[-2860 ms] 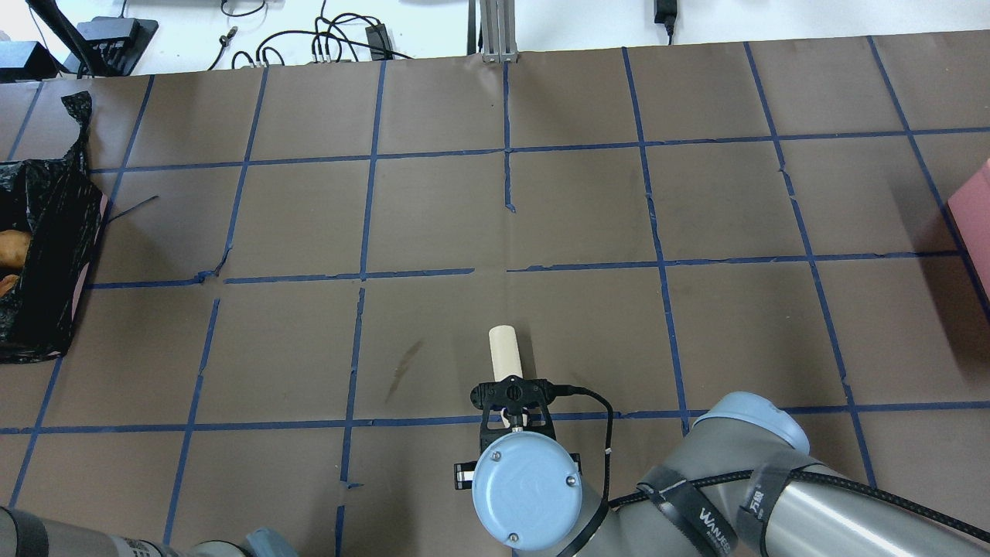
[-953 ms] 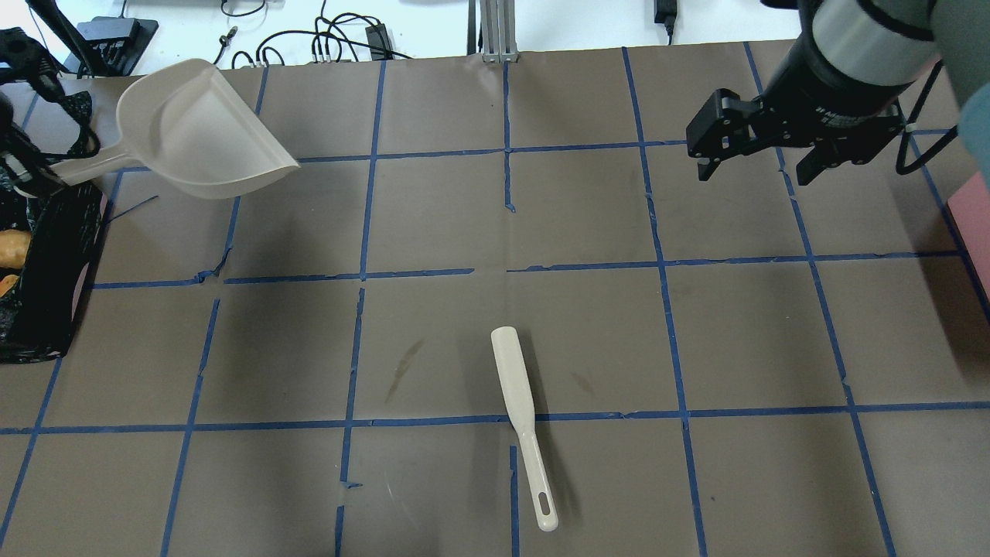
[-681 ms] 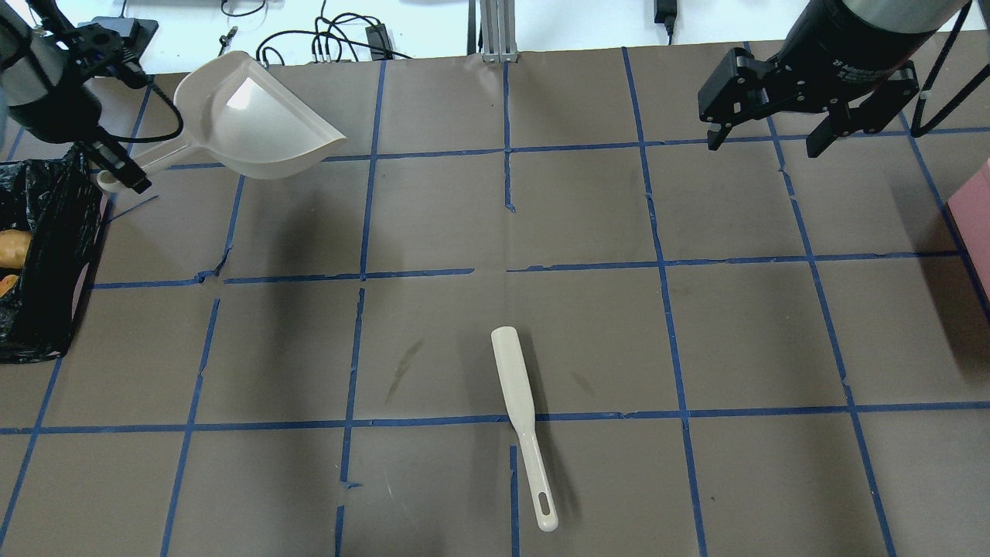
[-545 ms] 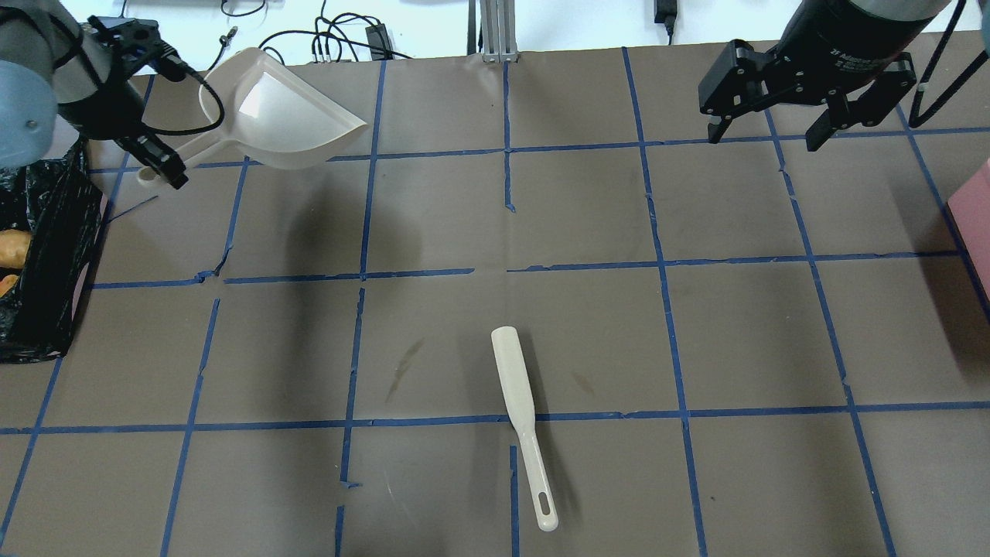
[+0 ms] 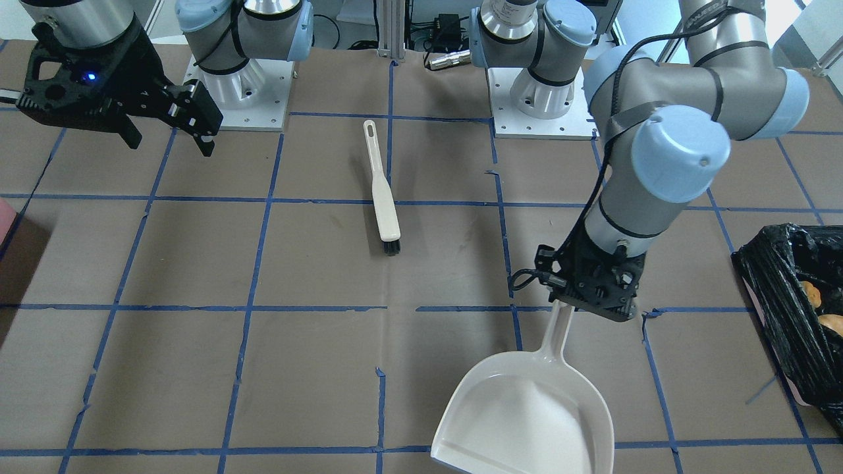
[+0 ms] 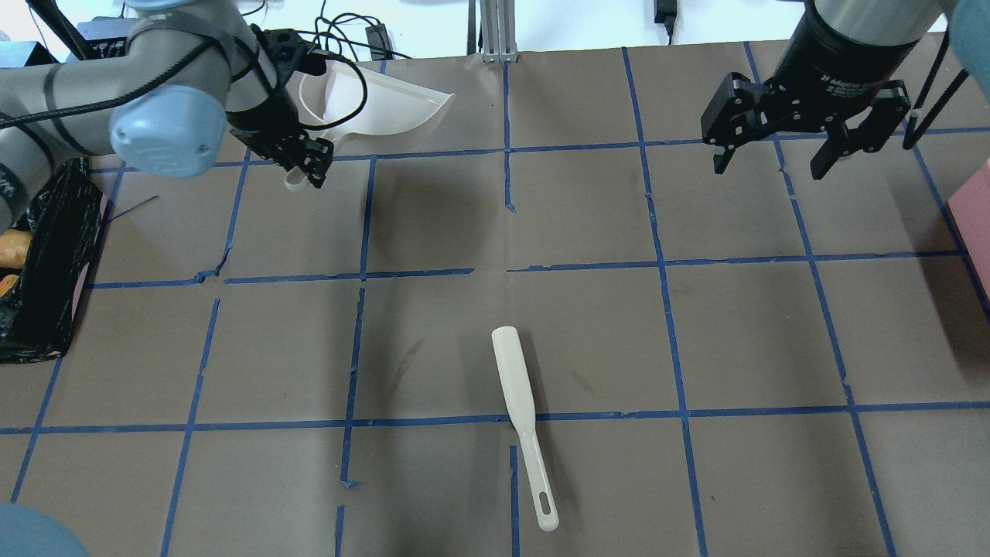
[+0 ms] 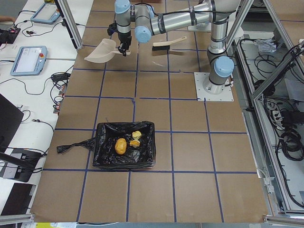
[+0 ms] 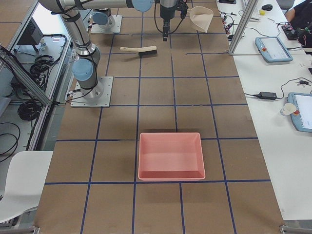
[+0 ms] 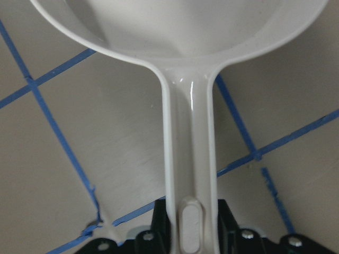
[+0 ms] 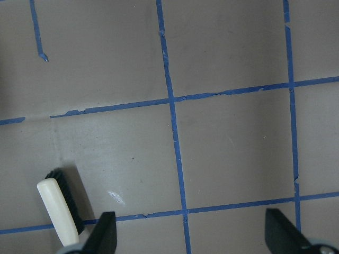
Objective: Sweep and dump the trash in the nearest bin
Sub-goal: 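Carry the empty dustpan back to the table center with the left gripper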
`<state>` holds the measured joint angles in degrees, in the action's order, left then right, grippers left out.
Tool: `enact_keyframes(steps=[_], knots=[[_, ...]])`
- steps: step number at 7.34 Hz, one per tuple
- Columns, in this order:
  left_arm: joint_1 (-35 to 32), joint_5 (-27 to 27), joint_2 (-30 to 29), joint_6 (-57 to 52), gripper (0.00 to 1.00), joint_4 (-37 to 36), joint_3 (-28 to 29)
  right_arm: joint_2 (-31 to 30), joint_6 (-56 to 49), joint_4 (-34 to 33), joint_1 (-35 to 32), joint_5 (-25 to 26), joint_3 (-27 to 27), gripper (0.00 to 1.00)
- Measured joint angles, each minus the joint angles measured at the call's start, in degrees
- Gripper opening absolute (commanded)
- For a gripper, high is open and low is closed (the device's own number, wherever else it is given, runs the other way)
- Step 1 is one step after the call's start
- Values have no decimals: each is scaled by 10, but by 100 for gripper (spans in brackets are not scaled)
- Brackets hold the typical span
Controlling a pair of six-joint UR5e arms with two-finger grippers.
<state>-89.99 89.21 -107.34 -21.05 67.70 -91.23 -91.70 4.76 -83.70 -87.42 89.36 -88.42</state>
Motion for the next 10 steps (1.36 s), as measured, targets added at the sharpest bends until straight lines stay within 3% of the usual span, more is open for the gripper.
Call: enact_keyframes(steps=[3, 6, 10], knots=[[-103, -4, -47, 163, 1, -86, -10, -3, 24, 33, -5, 2, -29, 100], [-164, -4, -86, 281, 1, -158, -30, -4, 21, 33, -6, 19, -39, 100], [-207, -12, -107, 321, 4, -186, -39, -2, 18, 33, -5, 26, -39, 100]])
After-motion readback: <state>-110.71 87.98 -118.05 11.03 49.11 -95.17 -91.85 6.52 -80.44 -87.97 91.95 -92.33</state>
